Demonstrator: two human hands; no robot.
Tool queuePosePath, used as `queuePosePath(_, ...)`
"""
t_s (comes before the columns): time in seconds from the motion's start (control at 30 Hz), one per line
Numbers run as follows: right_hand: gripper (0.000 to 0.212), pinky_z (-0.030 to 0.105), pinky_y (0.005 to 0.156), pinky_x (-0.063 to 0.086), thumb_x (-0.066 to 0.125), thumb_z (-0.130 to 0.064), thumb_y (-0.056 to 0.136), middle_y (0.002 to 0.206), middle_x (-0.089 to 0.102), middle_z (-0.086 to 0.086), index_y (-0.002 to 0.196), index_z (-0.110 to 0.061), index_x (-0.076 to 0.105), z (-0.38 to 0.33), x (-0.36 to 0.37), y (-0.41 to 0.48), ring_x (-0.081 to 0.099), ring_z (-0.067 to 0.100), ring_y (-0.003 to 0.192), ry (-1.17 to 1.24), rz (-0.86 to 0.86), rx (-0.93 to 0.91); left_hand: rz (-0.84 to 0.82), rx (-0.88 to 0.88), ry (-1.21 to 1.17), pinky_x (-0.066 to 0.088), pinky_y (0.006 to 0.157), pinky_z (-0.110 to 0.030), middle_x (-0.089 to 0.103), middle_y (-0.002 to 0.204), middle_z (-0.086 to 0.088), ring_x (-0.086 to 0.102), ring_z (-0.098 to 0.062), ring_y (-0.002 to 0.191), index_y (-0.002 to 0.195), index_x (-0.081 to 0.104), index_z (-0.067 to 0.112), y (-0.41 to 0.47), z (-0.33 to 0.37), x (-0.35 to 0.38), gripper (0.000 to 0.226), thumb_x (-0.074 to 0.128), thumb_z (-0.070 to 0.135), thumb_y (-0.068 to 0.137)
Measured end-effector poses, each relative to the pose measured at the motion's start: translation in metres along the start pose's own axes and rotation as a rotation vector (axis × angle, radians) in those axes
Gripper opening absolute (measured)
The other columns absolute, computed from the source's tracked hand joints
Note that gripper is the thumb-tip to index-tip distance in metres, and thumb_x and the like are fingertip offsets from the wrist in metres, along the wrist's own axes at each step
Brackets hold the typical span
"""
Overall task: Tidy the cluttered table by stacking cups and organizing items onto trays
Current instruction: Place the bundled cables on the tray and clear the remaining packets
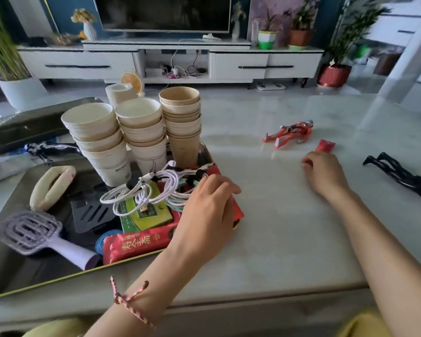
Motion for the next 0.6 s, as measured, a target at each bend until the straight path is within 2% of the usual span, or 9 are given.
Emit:
queuePosePath(0.07, 0.016, 0.038, 0.080, 0.040, 0.049, 0.002, 0.087, 0.098, 0.062, 0.027, 0.089, 0.005, 0.064, -0.005, -0.001, -0.003, 0.054, 0.039, 0.096, -0.012, -0.001, -0.058, 0.014, 0.014, -0.014, 0.041, 0.079, -0.024, 0.061, 0.100, -0.010, 0.054, -0.023, 0.092, 0.096, 0.065, 0.001, -0.005, -0.001, -0.005, 0.021, 0.049, -0.006, 0.083)
queuePosePath(0.13, 0.016, 0.039, 0.081, 0.041, 0.047, 0.003, 0.088, 0.099, 0.061, 0.028, 0.091, 0.006, 0.063, -0.011, -0.003, -0.011, 0.055, 0.040, 0.096, -0.027, -0.007, -0.103, 0.055, 0.049, -0.022, 0.044, 0.077, -0.027, 0.062, 0.098, -0.008, 0.054, -0.020, 0.091, 0.095, 0.065, 0.001, -0.011, 0.004, -0.013, 0.022, 0.047, -0.004, 0.083)
queuePosePath(0.23, 0.017, 0.040, 0.081, 0.042, 0.046, 0.004, 0.088, 0.103, 0.059, 0.028, 0.098, 0.005, 0.059, -0.017, -0.010, -0.026, 0.055, 0.040, 0.097, -0.028, 0.002, -0.129, 0.124, 0.071, -0.051, 0.046, 0.073, -0.029, 0.061, 0.097, -0.005, 0.056, -0.020, 0.087, 0.095, 0.064, 0.002, -0.019, 0.009, -0.024, 0.025, 0.041, 0.002, 0.086)
queuePosePath(0.3, 0.015, 0.042, 0.081, 0.044, 0.047, 0.002, 0.088, 0.102, 0.058, 0.026, 0.097, 0.004, 0.059, -0.026, -0.015, -0.037, 0.055, 0.040, 0.096, -0.035, -0.011, -0.150, 0.157, 0.053, -0.062, 0.047, 0.073, -0.028, 0.061, 0.097, -0.005, 0.058, -0.020, 0.087, 0.095, 0.064, 0.002, -0.023, 0.007, -0.029, 0.023, 0.044, -0.003, 0.085)
queuePosePath(0.4, 0.015, 0.041, 0.080, 0.044, 0.050, -0.002, 0.087, 0.102, 0.059, 0.019, 0.096, -0.001, 0.062, -0.058, -0.013, -0.062, 0.054, 0.036, 0.099, -0.069, -0.067, -0.263, 0.189, 0.018, -0.082, 0.047, 0.073, -0.022, 0.062, 0.096, -0.004, 0.058, -0.016, 0.086, 0.094, 0.065, 0.002, -0.028, 0.001, -0.035, 0.025, 0.047, -0.008, 0.080)
queuePosePath(0.47, 0.012, 0.037, 0.075, 0.045, 0.054, -0.008, 0.085, 0.094, 0.062, 0.012, 0.091, -0.007, 0.065, -0.081, -0.009, -0.084, 0.055, 0.032, 0.095, -0.043, -0.079, -0.357, 0.211, 0.016, -0.085, 0.047, 0.073, -0.021, 0.062, 0.095, -0.005, 0.056, -0.012, 0.087, 0.093, 0.065, 0.001, -0.031, -0.001, -0.040, 0.026, 0.046, -0.008, 0.079)
queuePosePath(0.53, 0.007, 0.031, 0.067, 0.041, 0.061, -0.018, 0.082, 0.083, 0.062, 0.004, 0.086, -0.013, 0.064, -0.090, -0.015, -0.097, 0.058, 0.028, 0.086, 0.087, -0.031, -0.314, 0.225, 0.012, -0.067, 0.047, 0.073, -0.022, 0.062, 0.094, -0.005, 0.055, -0.011, 0.086, 0.092, 0.066, 0.001, -0.032, -0.002, -0.045, 0.026, 0.045, -0.008, 0.078)
queuePosePath(0.6, 0.019, 0.032, 0.072, 0.038, 0.067, -0.023, 0.080, 0.087, 0.056, 0.005, 0.095, -0.012, 0.064, -0.083, -0.021, -0.094, 0.054, 0.030, 0.089, 0.145, 0.078, -0.220, 0.240, 0.007, -0.052, 0.045, 0.072, -0.019, 0.062, 0.093, -0.004, 0.054, -0.010, 0.085, 0.092, 0.066, 0.002, -0.031, -0.006, -0.048, 0.027, 0.045, -0.008, 0.078)
Point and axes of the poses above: each hand's wrist, its own y-axis towards the middle knuckle, its own x-axis out of the palm, z = x × y, the point moved 8 cm from there along y, towards the middle knuckle
